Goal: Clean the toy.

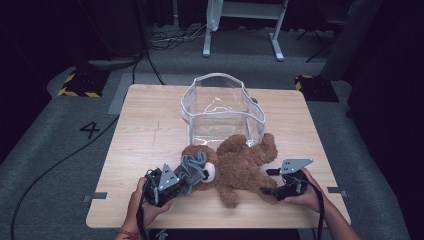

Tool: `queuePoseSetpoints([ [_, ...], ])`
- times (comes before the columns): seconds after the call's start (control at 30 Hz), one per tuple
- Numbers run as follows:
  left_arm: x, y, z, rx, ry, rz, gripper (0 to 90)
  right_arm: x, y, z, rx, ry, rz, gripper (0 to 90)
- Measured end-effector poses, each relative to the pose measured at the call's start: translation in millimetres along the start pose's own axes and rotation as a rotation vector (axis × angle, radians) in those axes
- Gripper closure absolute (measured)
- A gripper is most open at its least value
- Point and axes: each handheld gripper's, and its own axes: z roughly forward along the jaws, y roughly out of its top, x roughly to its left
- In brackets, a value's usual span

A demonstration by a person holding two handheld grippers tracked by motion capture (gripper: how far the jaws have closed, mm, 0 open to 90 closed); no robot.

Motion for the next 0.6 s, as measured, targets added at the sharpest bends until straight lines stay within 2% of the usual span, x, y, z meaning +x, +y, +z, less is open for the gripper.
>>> queuePoseSetpoints([
  [0.07,-1.4,-6.8,6.4,0.048,0.017,0.011,78.0,1.0,-0.1,1.4,0.004,0.005,-0.002,29.3],
  [0.13,-2.1,-11.0,11.0,0.070,0.009,0.008,78.0,3.4,0.2,2.6,0.006,0.018,-0.012,33.3],
  [0.23,-5.4,-11.3,13.6,0.067,0.001,0.011,78.0,7.5,1.3,4.9,0.013,0.017,-0.036,40.3],
  [0.3,-8.7,-8.9,13.6,0.070,0.017,0.022,78.0,9.1,1.4,6.4,-0.006,0.015,-0.040,46.0],
  [0.33,-9.4,-7.7,12.9,0.056,0.016,0.007,77.9,10.1,1.4,7.6,-0.013,0.020,-0.041,48.4],
  [0.43,-13.2,-1.7,8.3,-0.004,0.034,0.005,77.8,13.4,2.3,9.5,-0.029,0.009,-0.050,53.6],
  [0.5,-16.4,3.3,6.2,-0.041,0.024,0.012,77.8,13.5,3.4,9.9,-0.037,0.017,-0.047,55.1],
  [0.6,-25.7,11.8,1.4,-0.094,0.014,0.047,77.8,15.0,4.2,11.7,-0.043,0.023,-0.037,55.6],
])
